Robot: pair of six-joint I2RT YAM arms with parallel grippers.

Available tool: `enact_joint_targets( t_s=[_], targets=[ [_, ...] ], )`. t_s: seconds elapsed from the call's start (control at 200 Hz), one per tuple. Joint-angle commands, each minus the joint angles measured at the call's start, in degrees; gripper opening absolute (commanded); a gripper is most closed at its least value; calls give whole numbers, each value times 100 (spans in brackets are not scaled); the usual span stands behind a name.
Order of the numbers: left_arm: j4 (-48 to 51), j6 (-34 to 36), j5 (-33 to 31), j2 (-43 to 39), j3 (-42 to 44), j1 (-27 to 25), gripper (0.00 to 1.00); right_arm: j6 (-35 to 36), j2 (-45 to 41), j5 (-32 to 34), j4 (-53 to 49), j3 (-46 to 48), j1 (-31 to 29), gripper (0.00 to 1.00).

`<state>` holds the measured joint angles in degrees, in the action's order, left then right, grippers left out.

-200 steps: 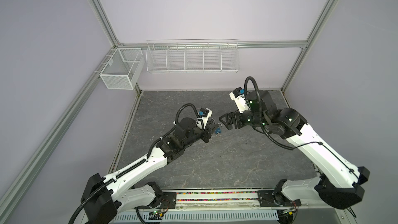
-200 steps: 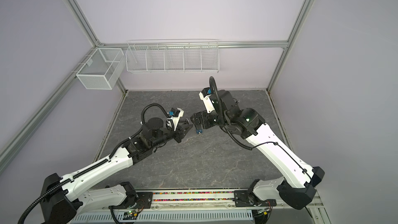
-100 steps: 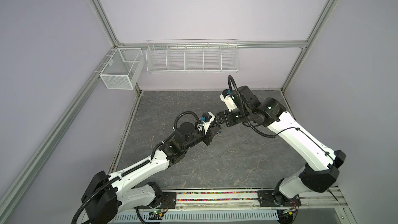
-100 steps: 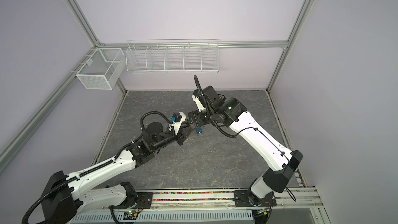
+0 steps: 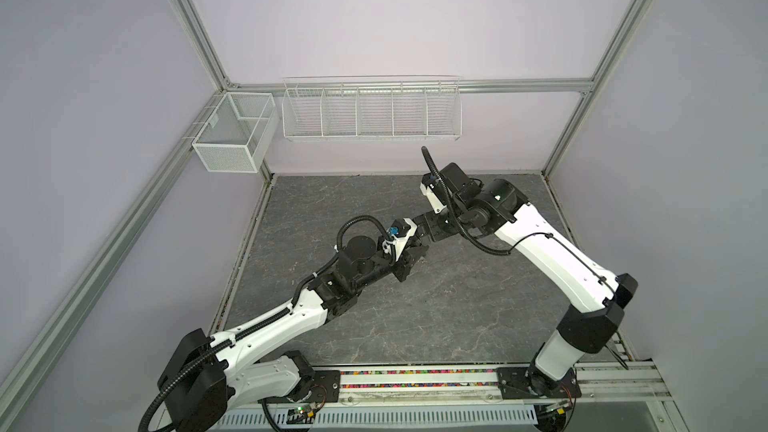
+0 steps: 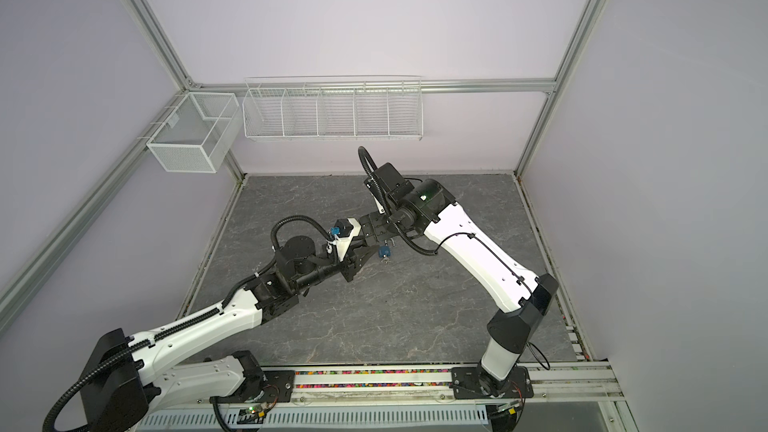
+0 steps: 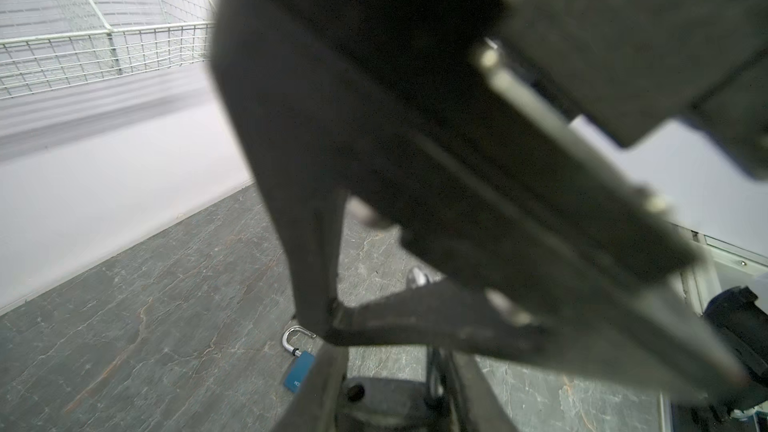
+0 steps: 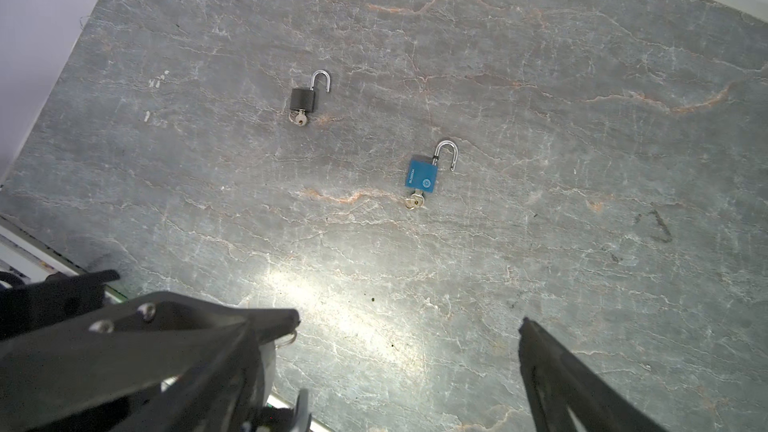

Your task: Unlock with the key

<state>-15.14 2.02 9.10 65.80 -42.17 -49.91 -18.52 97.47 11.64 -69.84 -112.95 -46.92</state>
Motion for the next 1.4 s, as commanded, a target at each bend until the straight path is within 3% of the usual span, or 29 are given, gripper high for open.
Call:
enact_joint_targets(
  t_s=[0.0,0.34,0.555,0.73,0.84,1.114,1.199,1.394],
  targets=[
    [-236,185,98,-22,-13,-28,0,208,26,149,-394,-119,29,97],
    [-217,216,139,-87,-10,-28,0,504,-296,-104,-375,292,195,96],
    [-424,95,366,-8,42,-28,0,783,-1163,-1487,652,1047,462,100],
    [-521,-17,450,-7,46,-28,0,1330,-1935,-3270,2218,2206,798,85],
    [-460,-76,468,-31,16,-28,0,1582,-2140,-3862,2806,2620,841,82],
    [-374,66,665,-148,26,-19,0,1984,-2038,-4537,3158,2970,1010,61],
    [-292,124,717,-114,-15,2,0,2137,-1999,-4724,3158,2984,1068,50],
    [-59,214,1121,-16,-188,175,0,2417,-1941,-5256,3433,3213,1161,43]
  ],
)
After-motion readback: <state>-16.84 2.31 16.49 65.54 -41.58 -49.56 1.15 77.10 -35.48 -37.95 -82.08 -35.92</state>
